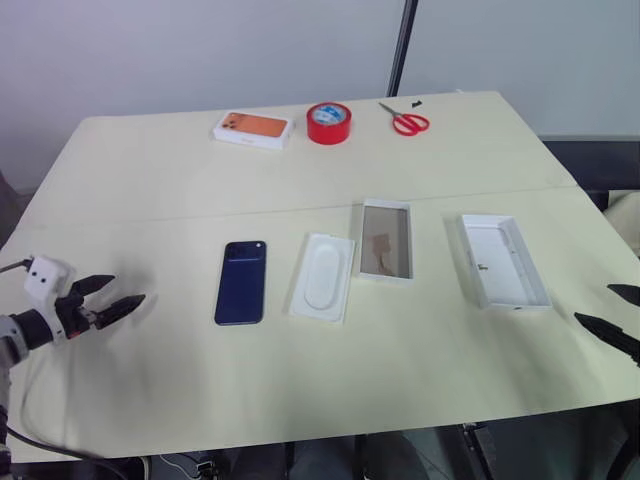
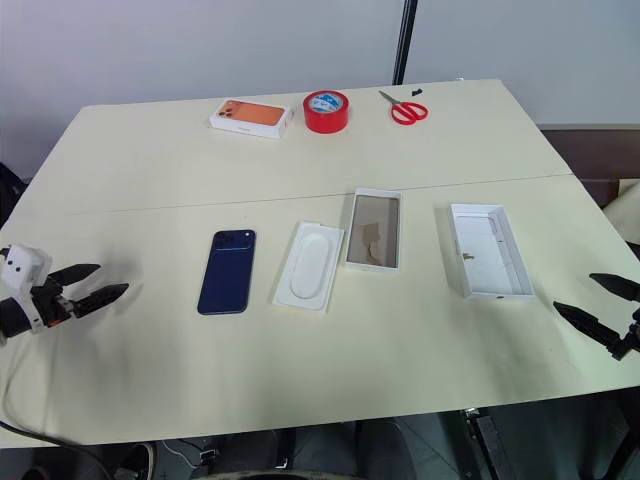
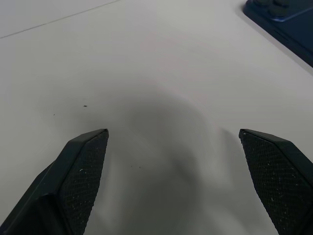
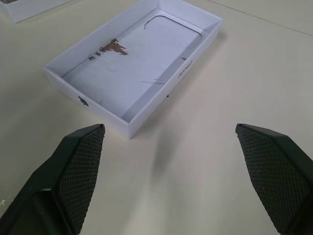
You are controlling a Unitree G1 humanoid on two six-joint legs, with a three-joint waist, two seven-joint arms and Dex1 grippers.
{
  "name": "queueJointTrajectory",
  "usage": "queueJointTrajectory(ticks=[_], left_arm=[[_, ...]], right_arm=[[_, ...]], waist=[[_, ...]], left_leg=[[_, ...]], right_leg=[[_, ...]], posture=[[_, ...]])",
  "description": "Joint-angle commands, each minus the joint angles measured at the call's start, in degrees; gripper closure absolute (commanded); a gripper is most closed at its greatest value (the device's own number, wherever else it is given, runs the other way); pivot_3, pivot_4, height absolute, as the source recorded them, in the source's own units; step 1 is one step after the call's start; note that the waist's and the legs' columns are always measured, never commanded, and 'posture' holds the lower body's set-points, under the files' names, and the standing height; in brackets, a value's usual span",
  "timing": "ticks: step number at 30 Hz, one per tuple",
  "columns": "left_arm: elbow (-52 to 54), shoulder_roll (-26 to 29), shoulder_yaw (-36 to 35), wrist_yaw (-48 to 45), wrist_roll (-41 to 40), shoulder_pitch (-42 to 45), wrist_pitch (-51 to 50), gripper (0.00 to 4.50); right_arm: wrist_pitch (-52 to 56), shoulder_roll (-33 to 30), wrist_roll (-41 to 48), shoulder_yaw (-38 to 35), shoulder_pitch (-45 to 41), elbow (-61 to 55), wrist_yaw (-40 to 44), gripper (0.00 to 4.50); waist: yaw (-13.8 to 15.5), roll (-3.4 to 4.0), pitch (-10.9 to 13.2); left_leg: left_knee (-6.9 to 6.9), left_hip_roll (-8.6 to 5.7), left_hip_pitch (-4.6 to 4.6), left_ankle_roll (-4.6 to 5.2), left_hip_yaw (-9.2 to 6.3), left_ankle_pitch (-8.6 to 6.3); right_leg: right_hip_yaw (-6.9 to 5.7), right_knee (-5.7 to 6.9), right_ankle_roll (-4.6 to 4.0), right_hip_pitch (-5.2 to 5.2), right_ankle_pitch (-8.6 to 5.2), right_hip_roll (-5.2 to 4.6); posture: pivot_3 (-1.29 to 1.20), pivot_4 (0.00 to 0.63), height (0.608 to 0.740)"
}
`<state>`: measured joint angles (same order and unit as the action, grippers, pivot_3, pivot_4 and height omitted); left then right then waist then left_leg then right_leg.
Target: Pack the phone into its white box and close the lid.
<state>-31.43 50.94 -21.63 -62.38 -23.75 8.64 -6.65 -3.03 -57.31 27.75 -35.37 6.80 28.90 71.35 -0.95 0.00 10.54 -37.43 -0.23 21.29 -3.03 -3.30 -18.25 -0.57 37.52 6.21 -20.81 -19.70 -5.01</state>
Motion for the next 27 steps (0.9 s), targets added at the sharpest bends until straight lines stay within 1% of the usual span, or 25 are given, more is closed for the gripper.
queueJointTrajectory(ticks=[1, 11, 19, 27], left_arm=[[0.3, 0.1, -2.5, 0.9, -0.4, 0.7, 2.5, 0.00], [1.7, -0.9, -1.4, 3.8, -0.6, 3.1, 1.4, 0.00], [2.4, -1.7, -0.9, 2.8, -0.7, 3.1, 0.3, 0.00], [2.2, -2.5, -0.6, 2.4, -0.5, 3.4, 0.8, 0.00]], right_arm=[[-0.2, 0.3, 0.7, -1.6, 0.2, -0.6, 0.3, 0.01], [-0.9, 0.5, 0.0, -1.1, -1.2, -1.0, -1.2, 0.01], [1.4, 1.4, 0.8, -0.8, -0.9, -3.7, -1.1, 0.01], [1.9, 2.6, 0.1, -1.0, -0.6, -6.0, -2.2, 0.01]], waist=[[0.0, 0.00, 0.0], [0.0, 0.01, 0.0], [-0.1, 0.01, 0.0], [0.0, 0.02, 0.0]], left_leg=[[-0.01, 0.00, 0.00, 0.00, 0.00, 0.00], [-0.11, -0.01, 0.00, -0.06, 0.00, 0.04], [-0.57, -0.01, 0.01, -0.01, 0.00, 0.01], [-0.62, -0.01, -0.01, -0.01, -0.01, 0.02]], right_leg=[[0.00, 0.01, 0.00, 0.00, 0.00, 0.00], [0.00, 0.11, 0.01, 0.00, 0.00, 0.00], [0.06, 0.51, 0.01, 0.01, 0.00, 0.02], [0.10, 0.60, 0.01, 0.02, 0.05, 0.03]], posture=[[0.00, 0.150, 0.740], [0.00, 0.150, 0.740], [0.00, 0.150, 0.740], [0.00, 0.150, 0.740]])
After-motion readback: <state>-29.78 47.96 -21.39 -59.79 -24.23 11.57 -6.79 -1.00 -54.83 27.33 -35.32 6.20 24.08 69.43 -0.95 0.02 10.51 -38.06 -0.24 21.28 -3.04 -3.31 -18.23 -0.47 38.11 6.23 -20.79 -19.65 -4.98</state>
